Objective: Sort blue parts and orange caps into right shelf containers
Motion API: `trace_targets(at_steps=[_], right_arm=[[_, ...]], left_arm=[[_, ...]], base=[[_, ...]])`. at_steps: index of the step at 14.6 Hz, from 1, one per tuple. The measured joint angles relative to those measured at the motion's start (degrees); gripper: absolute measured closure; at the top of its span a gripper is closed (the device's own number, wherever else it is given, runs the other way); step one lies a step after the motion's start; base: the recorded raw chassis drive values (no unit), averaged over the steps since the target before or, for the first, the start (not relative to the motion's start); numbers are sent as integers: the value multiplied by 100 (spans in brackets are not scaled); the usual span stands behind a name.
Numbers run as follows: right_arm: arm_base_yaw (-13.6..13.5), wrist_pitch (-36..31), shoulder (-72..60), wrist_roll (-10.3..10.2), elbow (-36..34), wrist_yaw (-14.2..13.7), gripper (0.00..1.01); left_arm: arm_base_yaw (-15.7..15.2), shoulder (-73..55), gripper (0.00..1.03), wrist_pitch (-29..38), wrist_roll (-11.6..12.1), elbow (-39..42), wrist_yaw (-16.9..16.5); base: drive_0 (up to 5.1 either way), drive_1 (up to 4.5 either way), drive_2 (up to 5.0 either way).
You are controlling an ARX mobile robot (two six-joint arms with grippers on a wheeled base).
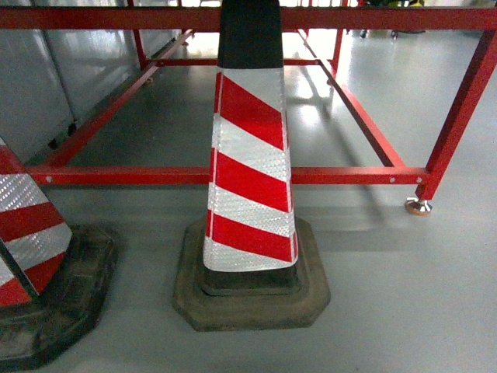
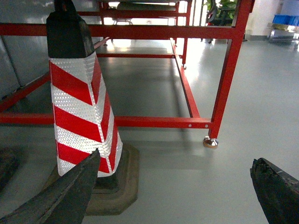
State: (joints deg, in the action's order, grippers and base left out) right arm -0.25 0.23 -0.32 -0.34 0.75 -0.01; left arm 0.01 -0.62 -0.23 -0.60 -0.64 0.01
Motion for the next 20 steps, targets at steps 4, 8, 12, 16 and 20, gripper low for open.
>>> trace_targets(at_steps=[4, 8, 12, 16, 20], right_arm=[[0, 0, 0, 0, 0, 0, 3], [0, 0, 0, 0, 0, 0, 3], [0, 0, 0, 0, 0, 0, 3], [0, 2, 0, 0, 0, 0, 3], [0, 15, 0, 0, 0, 0, 3]], left_arm=[[0, 0, 5, 0, 0, 0, 0], [0, 0, 5, 0, 0, 0, 0], [0, 0, 5, 0, 0, 0, 0], [0, 0, 5, 0, 0, 0, 0], [0, 0, 5, -13, 0, 0, 0]], base=[[0, 0, 0], [0, 0, 0], [0, 0, 0], [0, 0, 0], [0, 0, 0]])
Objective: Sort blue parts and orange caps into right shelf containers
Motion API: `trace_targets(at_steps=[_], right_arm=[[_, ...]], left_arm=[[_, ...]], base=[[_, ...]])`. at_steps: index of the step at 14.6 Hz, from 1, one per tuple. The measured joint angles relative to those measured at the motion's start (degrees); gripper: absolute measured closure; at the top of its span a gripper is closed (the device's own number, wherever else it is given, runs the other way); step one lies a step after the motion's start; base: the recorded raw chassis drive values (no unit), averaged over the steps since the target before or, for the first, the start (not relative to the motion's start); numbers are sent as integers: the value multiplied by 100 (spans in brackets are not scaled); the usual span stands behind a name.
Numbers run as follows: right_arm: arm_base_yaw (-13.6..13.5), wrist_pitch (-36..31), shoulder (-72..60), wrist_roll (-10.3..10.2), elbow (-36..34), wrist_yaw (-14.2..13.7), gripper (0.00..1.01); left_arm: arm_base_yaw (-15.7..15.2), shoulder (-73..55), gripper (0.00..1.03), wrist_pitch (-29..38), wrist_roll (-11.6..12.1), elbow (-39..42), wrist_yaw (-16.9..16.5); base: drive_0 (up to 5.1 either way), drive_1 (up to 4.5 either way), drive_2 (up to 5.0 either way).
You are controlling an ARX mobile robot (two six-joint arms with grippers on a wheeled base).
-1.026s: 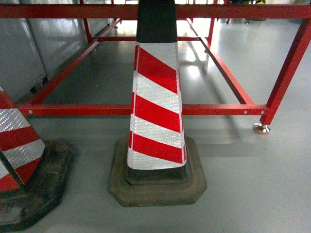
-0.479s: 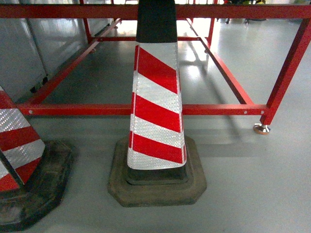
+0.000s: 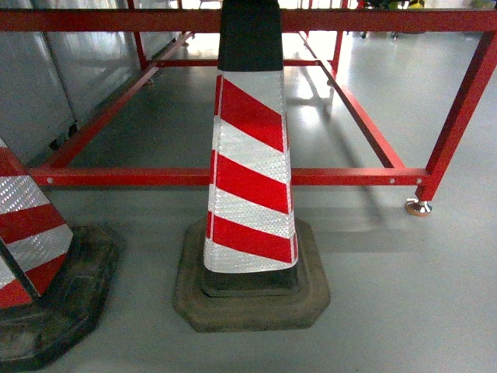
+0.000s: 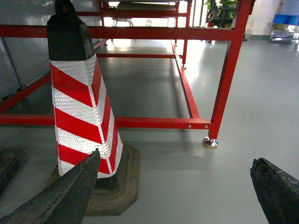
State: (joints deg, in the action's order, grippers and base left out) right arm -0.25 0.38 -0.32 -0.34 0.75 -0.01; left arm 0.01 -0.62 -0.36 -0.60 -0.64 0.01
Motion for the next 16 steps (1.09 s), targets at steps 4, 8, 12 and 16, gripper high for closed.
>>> trace_targets(at_steps=[4, 8, 12, 16], right_arm=[[0, -4, 0, 0, 0, -2, 3], [0, -2, 0, -2, 0, 4, 3], [0, -9, 0, -2, 0, -2, 3], [0, -13, 0, 2, 0, 2, 3]], left_arm=[[0, 0, 5, 7, 7, 0, 4], [0, 0, 5, 11, 7, 0, 9], [0, 0, 5, 11, 11, 0, -4], [0, 0, 5, 13, 22, 0, 4]], base=[[0, 0, 0], [0, 0, 0], [0, 0, 0], [0, 0, 0]])
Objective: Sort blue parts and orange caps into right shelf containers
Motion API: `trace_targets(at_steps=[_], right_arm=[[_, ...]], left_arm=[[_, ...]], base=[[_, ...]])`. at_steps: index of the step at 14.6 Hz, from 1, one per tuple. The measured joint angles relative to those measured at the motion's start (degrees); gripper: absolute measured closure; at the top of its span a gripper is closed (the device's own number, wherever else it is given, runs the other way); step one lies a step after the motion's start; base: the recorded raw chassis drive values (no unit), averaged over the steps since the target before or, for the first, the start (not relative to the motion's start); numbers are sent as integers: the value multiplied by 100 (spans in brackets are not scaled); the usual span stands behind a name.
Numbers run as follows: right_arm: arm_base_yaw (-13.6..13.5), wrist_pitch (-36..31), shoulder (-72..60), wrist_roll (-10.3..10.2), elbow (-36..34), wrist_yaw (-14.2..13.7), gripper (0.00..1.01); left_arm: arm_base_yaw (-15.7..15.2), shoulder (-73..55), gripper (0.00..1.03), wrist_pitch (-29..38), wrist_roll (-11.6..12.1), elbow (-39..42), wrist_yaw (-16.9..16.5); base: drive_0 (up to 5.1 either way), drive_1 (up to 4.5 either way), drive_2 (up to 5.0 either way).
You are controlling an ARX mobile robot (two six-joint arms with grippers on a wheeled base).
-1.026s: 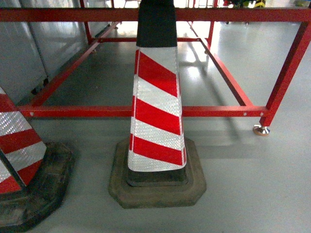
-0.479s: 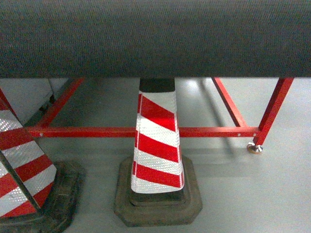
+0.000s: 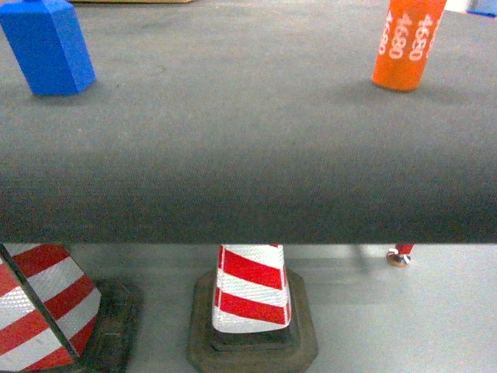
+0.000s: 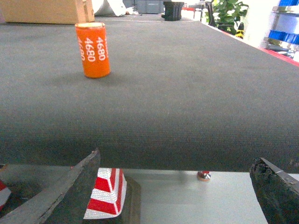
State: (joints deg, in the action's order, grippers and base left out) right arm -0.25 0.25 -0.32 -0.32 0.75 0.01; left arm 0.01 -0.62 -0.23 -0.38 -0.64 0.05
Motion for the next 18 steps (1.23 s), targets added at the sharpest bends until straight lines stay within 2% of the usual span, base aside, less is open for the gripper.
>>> trace_targets(at_steps=[18], right_arm=[[0, 4, 0, -4, 0, 0, 3]], left_arm=[[0, 0, 5, 2, 42, 0, -2]], base=[[0, 0, 0]])
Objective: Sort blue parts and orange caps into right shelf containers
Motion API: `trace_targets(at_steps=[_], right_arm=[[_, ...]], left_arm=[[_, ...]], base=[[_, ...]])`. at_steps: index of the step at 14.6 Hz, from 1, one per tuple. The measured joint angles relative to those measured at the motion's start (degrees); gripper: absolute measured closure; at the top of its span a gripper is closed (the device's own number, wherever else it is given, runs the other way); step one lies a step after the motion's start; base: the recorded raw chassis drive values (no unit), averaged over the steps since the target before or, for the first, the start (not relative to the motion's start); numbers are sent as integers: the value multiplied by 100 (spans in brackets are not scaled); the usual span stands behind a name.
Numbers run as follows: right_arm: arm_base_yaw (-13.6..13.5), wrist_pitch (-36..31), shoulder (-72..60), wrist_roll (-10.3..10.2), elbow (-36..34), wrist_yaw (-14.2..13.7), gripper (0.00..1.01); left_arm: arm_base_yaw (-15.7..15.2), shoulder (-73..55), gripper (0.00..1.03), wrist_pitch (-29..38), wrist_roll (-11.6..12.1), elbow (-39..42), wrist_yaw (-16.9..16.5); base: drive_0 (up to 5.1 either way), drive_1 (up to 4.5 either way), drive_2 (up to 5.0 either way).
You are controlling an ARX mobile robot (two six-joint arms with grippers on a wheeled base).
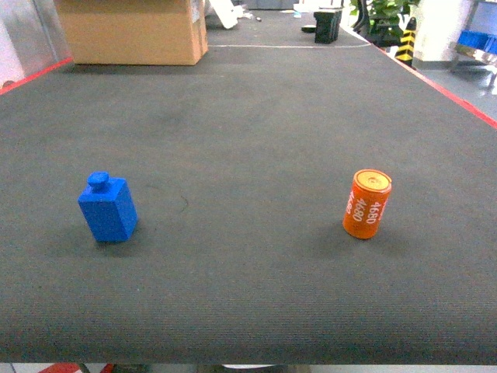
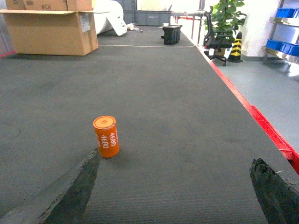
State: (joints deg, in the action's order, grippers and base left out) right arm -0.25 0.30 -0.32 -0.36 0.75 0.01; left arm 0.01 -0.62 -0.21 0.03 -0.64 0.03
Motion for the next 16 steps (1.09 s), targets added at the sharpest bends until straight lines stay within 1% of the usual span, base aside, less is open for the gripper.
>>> trace_targets(at_steps=[16], right_arm=[[0, -2, 0, 0, 0, 0, 3]], left_arm=[[0, 0, 5, -2, 0, 0, 0]], base=[[0, 0, 0]])
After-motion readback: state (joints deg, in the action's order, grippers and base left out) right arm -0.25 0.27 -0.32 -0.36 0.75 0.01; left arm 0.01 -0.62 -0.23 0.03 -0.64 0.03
